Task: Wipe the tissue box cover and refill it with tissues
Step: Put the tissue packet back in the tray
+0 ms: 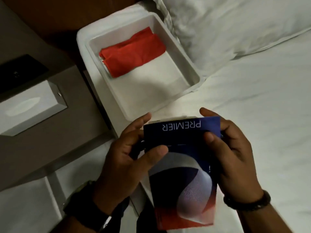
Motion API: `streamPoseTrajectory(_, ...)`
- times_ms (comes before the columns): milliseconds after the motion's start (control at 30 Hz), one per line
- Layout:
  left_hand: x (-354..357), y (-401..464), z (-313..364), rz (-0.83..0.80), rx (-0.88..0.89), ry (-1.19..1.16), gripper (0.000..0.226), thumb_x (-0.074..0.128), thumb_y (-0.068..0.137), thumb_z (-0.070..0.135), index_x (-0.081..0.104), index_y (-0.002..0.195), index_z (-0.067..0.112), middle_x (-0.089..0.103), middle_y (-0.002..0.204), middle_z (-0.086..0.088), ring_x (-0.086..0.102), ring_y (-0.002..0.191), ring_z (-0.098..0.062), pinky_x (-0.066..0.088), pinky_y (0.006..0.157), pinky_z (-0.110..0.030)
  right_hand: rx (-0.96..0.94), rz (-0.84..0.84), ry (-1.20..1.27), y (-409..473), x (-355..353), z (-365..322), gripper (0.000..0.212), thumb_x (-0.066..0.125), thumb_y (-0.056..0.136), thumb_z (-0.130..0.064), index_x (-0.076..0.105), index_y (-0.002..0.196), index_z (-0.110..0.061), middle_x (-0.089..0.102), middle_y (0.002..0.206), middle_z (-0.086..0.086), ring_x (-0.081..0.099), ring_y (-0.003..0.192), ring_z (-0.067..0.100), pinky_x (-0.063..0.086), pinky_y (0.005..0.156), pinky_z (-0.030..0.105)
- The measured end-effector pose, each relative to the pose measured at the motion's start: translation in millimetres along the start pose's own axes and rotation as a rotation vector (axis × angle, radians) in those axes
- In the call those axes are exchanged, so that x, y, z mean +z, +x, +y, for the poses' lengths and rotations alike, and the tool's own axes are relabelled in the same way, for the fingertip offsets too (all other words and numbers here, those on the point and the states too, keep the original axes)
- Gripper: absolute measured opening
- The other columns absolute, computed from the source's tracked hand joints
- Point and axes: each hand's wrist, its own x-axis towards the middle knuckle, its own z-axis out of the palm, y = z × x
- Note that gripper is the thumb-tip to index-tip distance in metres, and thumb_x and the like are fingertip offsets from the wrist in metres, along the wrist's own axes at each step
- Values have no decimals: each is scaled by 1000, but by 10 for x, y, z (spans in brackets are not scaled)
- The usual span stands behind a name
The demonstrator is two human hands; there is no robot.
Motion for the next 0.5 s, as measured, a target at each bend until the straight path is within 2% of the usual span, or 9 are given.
streamPoseTrajectory(67,-123,-50,136,-14,49,95,37,75,67,33,71,104,38,51,142,6,55,124,-13,52,93,-31,4,10,19,-62,115,-39,21,61,79,-33,69,96,-22,63,128,-3,60,118,17,51,92,34)
streamPoseTrajectory(133,-236,-85,215,-20,86,195,36,78,64,35,74,99,26,48,144,12,54,124,-10,52,92,-27,-6,31,47,-82,238,-54,18,61,78,-31,69,89,-20,65,126,-2,60,117,20,51,90,34)
streamPoseTrajectory(200,-304,-99,255,-26,108,257,36,80,62,36,74,94,18,47,144,13,53,126,-13,52,94,-35,-24,77,53,-82,317,-49,16,60,78,-31,67,78,-16,67,122,-3,59,120,24,50,91,42)
streamPoseTrajectory(267,-353,-81,277,-3,119,259,37,81,61,35,74,93,18,49,143,13,53,126,-15,52,94,-39,-31,123,42,-43,372,-53,20,60,79,-33,63,73,-14,69,116,-11,54,126,25,47,94,54)
streamPoseTrajectory(333,-356,-21,311,13,145,241,37,81,61,36,73,95,24,49,143,11,51,128,-13,53,94,-34,-16,152,52,31,382,-79,22,62,78,-36,61,72,-15,69,117,-14,50,131,21,43,98,58)
streamPoseTrajectory(433,-309,115,374,15,175,171,35,82,61,39,73,93,28,41,149,12,50,128,-7,52,90,-23,-39,170,145,206,352,-188,28,72,75,-48,63,80,-22,71,116,-2,51,130,19,43,100,51)
streamPoseTrajectory(500,-276,239,412,-9,142,83,33,82,61,31,73,92,31,44,145,15,55,123,-6,53,87,-20,-69,180,201,345,324,-283,37,75,71,-52,62,93,-24,69,120,7,63,112,16,51,90,36)
